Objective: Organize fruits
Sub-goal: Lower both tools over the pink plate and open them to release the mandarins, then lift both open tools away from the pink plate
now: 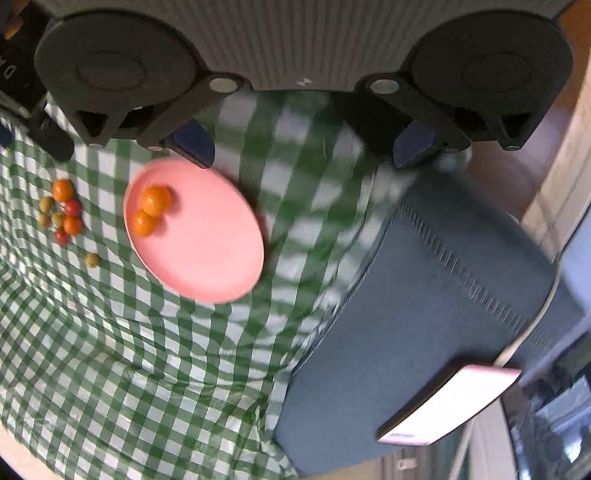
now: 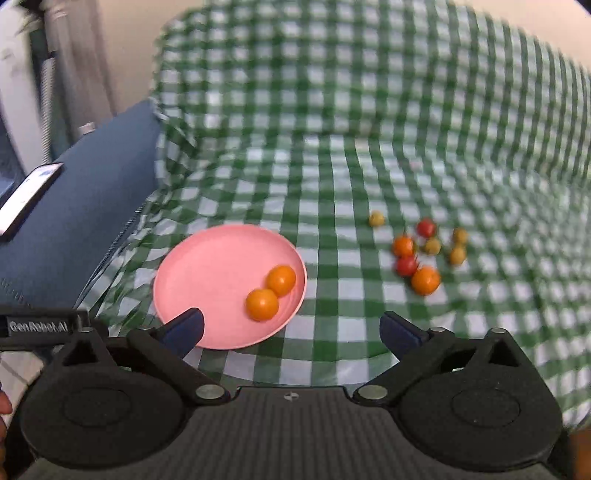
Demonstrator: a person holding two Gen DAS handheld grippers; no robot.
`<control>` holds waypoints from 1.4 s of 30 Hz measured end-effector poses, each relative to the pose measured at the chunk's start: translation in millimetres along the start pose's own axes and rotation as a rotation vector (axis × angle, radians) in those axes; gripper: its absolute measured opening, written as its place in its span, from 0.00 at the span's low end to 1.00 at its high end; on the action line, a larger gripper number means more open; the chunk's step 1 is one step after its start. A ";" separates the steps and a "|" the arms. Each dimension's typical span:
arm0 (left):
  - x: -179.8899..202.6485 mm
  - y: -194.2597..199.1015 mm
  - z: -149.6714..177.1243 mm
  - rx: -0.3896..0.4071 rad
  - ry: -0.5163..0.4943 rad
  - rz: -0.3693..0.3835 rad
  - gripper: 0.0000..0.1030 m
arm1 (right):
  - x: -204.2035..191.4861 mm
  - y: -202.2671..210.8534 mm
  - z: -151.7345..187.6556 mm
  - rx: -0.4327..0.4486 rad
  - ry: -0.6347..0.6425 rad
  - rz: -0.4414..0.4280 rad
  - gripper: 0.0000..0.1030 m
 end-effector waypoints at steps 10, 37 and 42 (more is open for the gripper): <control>-13.0 59.0 30.7 0.109 -0.033 -0.017 1.00 | -28.7 76.5 11.5 0.181 0.175 -0.006 0.99; -13.6 148.7 61.0 0.307 -0.078 -0.048 1.00 | -15.2 164.9 37.7 0.358 0.137 -0.003 0.99; -14.7 143.5 61.2 0.294 -0.081 -0.049 1.00 | -16.7 159.5 39.1 0.336 0.139 -0.011 0.99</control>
Point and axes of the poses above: each gripper's, at about its wrist camera, not at the fingertips, and y roughly against the way its jaws point, x to its right, z to its underside, the point moved 5 cm from there along -y, roughly the way its jaws point, and after that the axes turned 10 degrees about -z, right-handed, at the moved point
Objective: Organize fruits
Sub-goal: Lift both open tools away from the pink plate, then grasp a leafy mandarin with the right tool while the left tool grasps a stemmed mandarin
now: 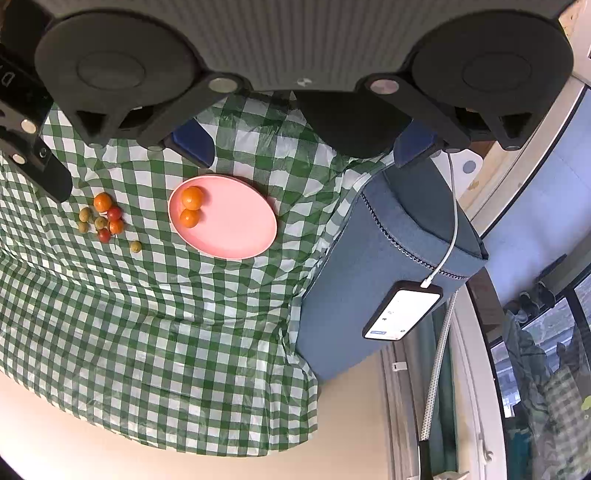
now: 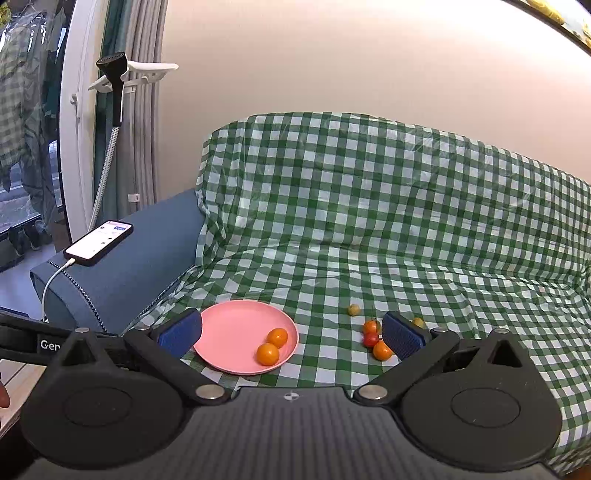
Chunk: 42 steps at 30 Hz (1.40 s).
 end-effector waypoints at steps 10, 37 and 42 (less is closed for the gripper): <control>1.2 -16.0 3.9 -0.048 -0.002 0.005 1.00 | 3.2 -12.1 8.0 -0.047 -0.014 -0.008 0.99; 35.0 -70.3 -24.6 -0.149 -0.047 -0.051 1.00 | 90.3 -72.6 54.4 -0.150 -0.233 0.116 0.99; 61.9 -93.8 -42.5 -0.191 -0.075 -0.064 1.00 | 141.1 -111.0 72.9 -0.134 -0.266 0.183 0.99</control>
Point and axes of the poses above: each gripper's, at about its wrist camera, not at the fingertips, and y roughly against the way its jaws point, x to its right, z to its underside, the point moved 5 cm from there along -y, roughly the way its jaws point, and after that the axes turned 10 degrees about -z, right-handed, at the moved point
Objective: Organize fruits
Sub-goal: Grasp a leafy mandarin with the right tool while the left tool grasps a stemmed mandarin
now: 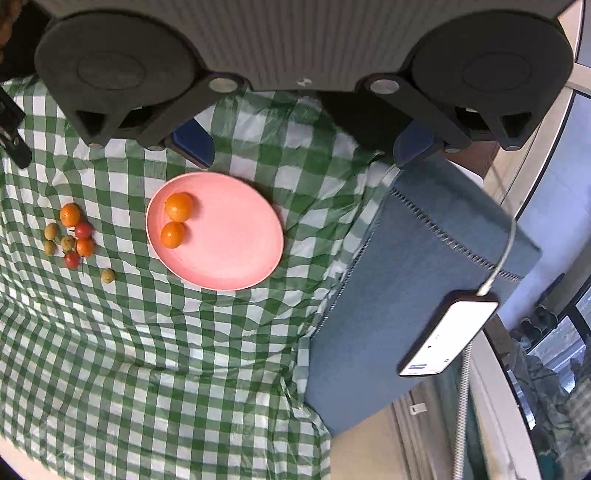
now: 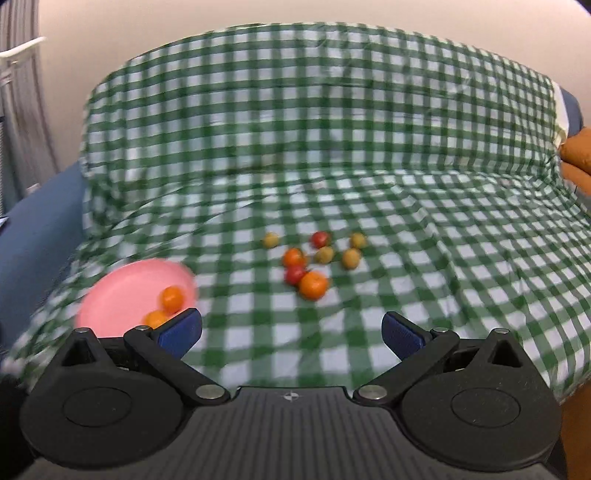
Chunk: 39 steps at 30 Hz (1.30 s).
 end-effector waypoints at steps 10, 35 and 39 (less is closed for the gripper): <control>51.3 -38.8 -32.4 -0.066 -0.055 -0.039 1.00 | 64.5 -170.7 8.8 -0.216 0.123 0.084 0.99; 276.9 -107.9 -122.6 -0.092 -0.245 0.243 1.00 | 163.4 -210.2 -10.0 -0.225 -0.174 0.291 0.39; 326.4 -124.6 -118.5 -0.182 -0.290 0.357 1.00 | 175.2 -208.9 -9.6 -0.221 -0.205 0.325 0.40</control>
Point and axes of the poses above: each gripper's, at about its wrist camera, not at the fingertips, and y roughly against the way its jaws point, x to its right, z to its underside, the point moved 5 cm from there along -y, roughly the way its jaws point, and after that the axes turned 10 degrees about -z, right-handed, at the moved point
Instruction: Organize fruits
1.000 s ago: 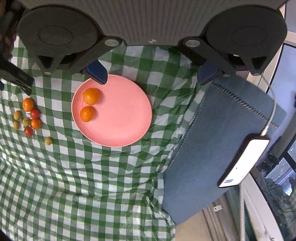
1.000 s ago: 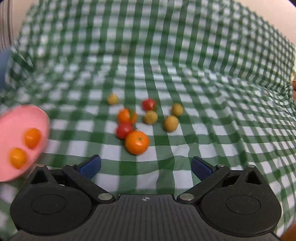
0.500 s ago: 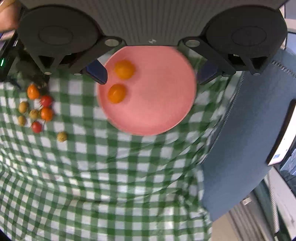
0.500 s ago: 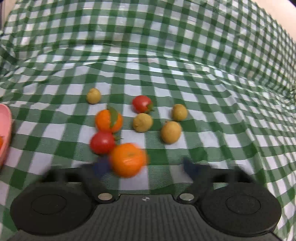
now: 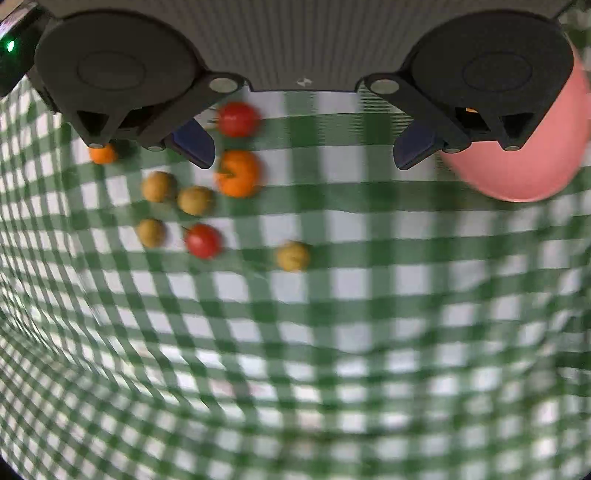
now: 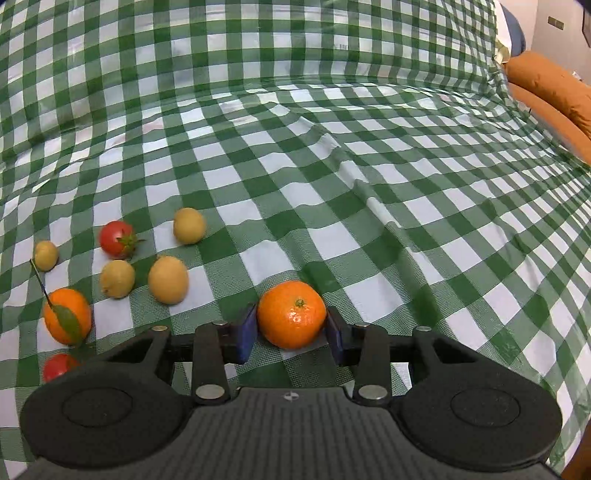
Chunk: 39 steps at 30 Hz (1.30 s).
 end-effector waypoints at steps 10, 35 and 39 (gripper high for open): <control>40.6 -64.4 -2.2 -0.119 -0.042 -0.059 1.00 | -0.5 4.1 5.8 -0.002 0.008 -0.005 0.40; -71.3 78.5 69.9 0.044 0.159 -0.034 0.40 | -16.1 35.2 -12.6 0.150 -0.019 -0.100 0.39; -126.0 121.1 124.9 0.056 0.186 -0.092 0.40 | -25.0 62.7 3.9 0.095 0.022 -0.137 0.39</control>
Point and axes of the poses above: each gripper's, at about its wrist camera, not at the fingertips, and y roughly against the way its jaws point, x to its right, z to its underside, the point moved 5 cm from there along -y, roughly the way its jaws point, and after that the axes turned 10 degrees about -z, right-handed, at the moved point
